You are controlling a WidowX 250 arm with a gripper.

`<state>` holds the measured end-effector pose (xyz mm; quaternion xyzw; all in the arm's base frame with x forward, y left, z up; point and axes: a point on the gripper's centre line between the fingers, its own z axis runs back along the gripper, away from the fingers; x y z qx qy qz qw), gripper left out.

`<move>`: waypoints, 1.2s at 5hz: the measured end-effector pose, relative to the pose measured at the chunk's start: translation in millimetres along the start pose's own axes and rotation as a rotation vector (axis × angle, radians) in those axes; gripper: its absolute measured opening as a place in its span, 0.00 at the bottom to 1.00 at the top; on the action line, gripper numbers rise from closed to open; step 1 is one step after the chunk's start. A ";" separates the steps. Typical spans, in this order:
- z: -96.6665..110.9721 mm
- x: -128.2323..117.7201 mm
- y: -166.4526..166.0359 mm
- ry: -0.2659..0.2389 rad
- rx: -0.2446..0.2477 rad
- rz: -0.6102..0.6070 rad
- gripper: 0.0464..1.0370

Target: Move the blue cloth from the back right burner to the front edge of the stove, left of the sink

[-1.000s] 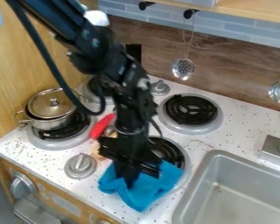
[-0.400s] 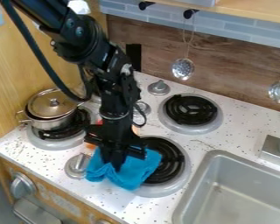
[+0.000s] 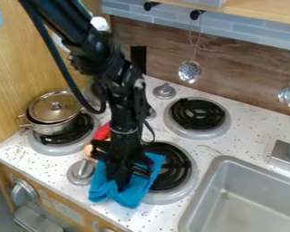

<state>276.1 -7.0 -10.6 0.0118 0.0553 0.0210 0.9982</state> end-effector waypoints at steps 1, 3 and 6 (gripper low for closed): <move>-0.5 0.5 -5.9 0.037 -0.006 -0.072 0.04; 2.8 2.4 -24.2 0.031 -0.010 -0.133 0.04; 48.4 6.0 -56.0 -0.115 -0.005 -0.220 0.49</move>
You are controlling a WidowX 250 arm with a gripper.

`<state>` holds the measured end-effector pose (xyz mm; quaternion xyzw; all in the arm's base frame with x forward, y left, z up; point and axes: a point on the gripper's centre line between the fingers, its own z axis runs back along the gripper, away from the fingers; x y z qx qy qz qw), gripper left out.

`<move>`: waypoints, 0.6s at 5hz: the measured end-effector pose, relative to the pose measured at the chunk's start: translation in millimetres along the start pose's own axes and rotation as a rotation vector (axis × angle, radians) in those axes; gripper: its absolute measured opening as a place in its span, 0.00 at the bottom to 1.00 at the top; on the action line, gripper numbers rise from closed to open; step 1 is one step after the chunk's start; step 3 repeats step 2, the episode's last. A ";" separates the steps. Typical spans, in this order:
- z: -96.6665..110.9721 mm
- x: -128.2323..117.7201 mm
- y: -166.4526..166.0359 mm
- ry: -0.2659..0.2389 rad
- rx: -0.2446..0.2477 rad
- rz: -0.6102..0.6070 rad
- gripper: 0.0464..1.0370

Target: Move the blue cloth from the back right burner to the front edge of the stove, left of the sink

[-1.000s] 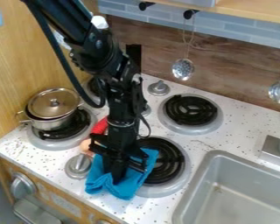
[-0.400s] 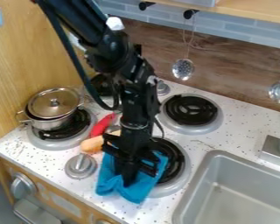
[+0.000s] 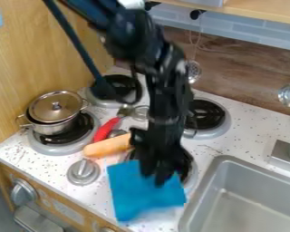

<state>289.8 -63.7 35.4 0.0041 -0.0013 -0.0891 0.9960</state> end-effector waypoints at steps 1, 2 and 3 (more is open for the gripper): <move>29.1 -0.3 0.9 -0.075 -0.002 -0.003 0.81; 60.1 -3.2 1.1 -0.142 -0.012 -0.019 0.98; 60.1 -3.2 1.1 -0.142 -0.012 -0.019 0.98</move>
